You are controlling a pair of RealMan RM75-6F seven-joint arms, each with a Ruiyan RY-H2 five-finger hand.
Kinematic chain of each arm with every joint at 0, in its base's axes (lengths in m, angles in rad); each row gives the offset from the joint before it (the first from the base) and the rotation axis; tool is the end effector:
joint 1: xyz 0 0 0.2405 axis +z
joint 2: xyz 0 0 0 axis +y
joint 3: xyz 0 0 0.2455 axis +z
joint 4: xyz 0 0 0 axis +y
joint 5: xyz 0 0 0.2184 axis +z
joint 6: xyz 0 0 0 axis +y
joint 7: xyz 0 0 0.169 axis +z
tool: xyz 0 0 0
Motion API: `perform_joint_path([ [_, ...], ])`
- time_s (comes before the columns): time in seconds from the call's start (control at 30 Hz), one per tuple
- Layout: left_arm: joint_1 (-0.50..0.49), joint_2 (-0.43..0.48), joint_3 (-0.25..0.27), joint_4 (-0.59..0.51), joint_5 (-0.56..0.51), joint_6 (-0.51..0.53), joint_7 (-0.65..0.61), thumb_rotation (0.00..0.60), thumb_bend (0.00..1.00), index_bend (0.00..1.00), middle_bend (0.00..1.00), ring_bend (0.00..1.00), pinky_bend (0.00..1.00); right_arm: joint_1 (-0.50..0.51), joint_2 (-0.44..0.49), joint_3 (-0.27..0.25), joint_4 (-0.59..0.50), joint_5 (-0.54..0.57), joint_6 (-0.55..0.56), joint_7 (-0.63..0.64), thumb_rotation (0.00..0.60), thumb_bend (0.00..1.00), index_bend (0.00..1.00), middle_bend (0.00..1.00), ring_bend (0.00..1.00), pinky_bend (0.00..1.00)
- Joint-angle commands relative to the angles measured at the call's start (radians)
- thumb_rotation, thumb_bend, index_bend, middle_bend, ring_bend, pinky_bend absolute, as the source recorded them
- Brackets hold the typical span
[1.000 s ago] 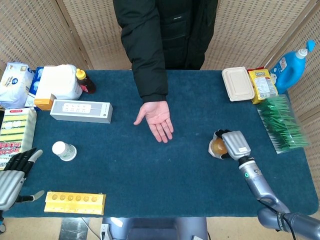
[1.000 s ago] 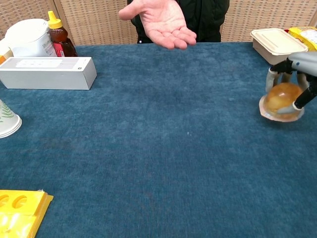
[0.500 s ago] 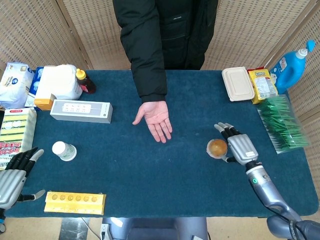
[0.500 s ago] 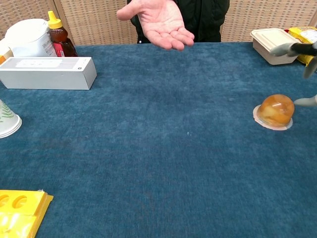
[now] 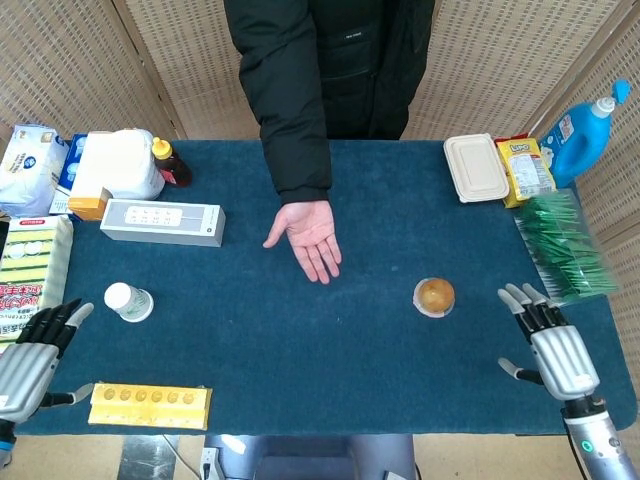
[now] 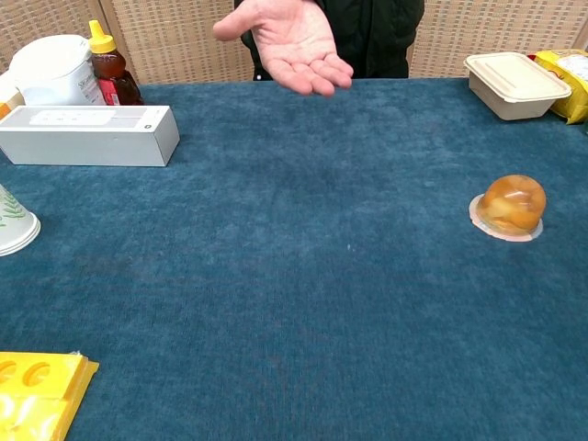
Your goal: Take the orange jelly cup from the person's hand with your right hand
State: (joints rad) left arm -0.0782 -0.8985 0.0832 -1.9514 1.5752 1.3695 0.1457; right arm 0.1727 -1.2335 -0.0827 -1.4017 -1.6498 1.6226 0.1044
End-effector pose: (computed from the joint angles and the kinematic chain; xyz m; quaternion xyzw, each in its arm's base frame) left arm -0.2598 0.1664 0.1415 -0.6647 -0.4315 -0.3170 0.5211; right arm -0.2954 -0.2042 0.1195 0.6528 -0.3304 0.4434 0.5177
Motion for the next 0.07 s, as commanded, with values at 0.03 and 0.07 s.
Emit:
perform_joint_path([
  [0.03,0.002,-0.009,0.001,-0.002,-0.001,0.0,0.017,0.6,0.08,0.0,0.0,0.0,0.04,-0.05,0.004,-0.018,0.036,-0.036,0.062,0.019,0.6,0.03,0.11,0.1,0.04,0.11],
  [0.07,0.002,-0.011,0.001,-0.003,-0.002,0.0,0.022,0.6,0.08,0.0,0.0,0.0,0.04,-0.057,0.007,-0.016,0.034,-0.04,0.074,0.022,0.6,0.03,0.11,0.1,0.04,0.11],
])
